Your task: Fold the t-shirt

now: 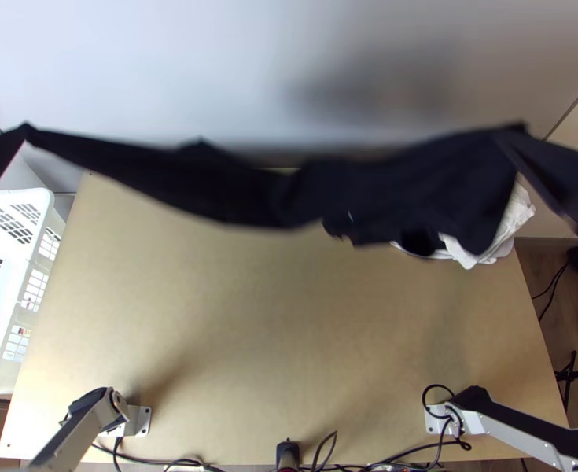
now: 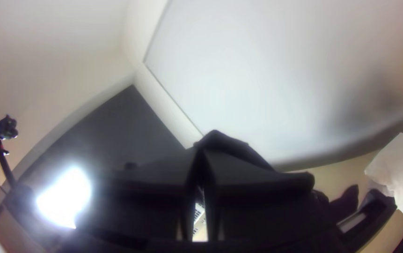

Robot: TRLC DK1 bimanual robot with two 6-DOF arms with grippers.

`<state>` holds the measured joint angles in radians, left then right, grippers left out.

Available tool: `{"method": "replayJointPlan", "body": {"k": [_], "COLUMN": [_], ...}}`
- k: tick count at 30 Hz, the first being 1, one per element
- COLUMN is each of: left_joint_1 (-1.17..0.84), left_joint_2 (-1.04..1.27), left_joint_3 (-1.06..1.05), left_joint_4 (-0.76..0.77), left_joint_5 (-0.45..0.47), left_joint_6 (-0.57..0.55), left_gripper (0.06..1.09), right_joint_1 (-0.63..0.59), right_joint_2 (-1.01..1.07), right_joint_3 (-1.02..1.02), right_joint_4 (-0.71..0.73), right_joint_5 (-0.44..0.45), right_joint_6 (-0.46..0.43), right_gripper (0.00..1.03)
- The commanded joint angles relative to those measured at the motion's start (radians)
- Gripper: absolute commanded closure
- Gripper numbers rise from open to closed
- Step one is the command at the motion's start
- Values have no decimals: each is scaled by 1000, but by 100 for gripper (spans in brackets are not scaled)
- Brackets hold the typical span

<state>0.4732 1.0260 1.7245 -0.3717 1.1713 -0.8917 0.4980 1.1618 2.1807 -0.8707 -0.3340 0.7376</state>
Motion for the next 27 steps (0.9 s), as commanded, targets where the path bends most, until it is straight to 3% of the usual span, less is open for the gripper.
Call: {"method": "replayJointPlan", "body": {"k": [1, 6, 9, 12, 14, 15, 17, 18, 20, 21, 23, 27], "left_joint_1": [35, 33, 41, 111, 111, 94, 62, 64, 36, 30, -27, -94], "left_joint_2": [-136, -138, -138, -133, -101, -73, 29, 106, 264, 342, 494, 622], "left_joint_3": [7, -39, -184, -418, -591, -661, -769, -795, -824, -827, -813, -761], "left_joint_4": [-12, 11, 83, 171, 237, 252, 280, 283, 289, 290, 297, 283], "left_joint_5": [131, 140, 142, 146, 126, 106, 28, 16, -99, -124, -269, -375], "left_joint_6": [-79, -85, -84, -35, 10, 45, 108, 123, 191, 211, 264, 323], "left_gripper": [105, 105, 105, 105, 105, 105, 105, 105, 105, 105, 105, 105], "right_joint_1": [70, 68, 66, -36, -162, -217, -320, -329, -357, -365, -406, -441], "right_joint_2": [-74, -70, -83, -108, -126, -134, -145, -123, -37, 7, 98, 230], "right_joint_3": [91, 74, -58, -329, -592, -739, -1000, -1098, -1207, -1236, -1247, -1161], "right_joint_4": [-99, -96, -122, -122, -22, 65, 279, 334, 403, 444, 530, 587], "right_joint_5": [-66, -83, -76, -65, -135, -194, -220, -211, -175, -174, -161, -149], "right_joint_6": [40, 42, -69, -116, -66, -21, 45, 32, 13, -3, -3, -9], "right_gripper": [100, 100, 100, 100, 100, 100, 100, 100, 100, 100, 100, 100]}}
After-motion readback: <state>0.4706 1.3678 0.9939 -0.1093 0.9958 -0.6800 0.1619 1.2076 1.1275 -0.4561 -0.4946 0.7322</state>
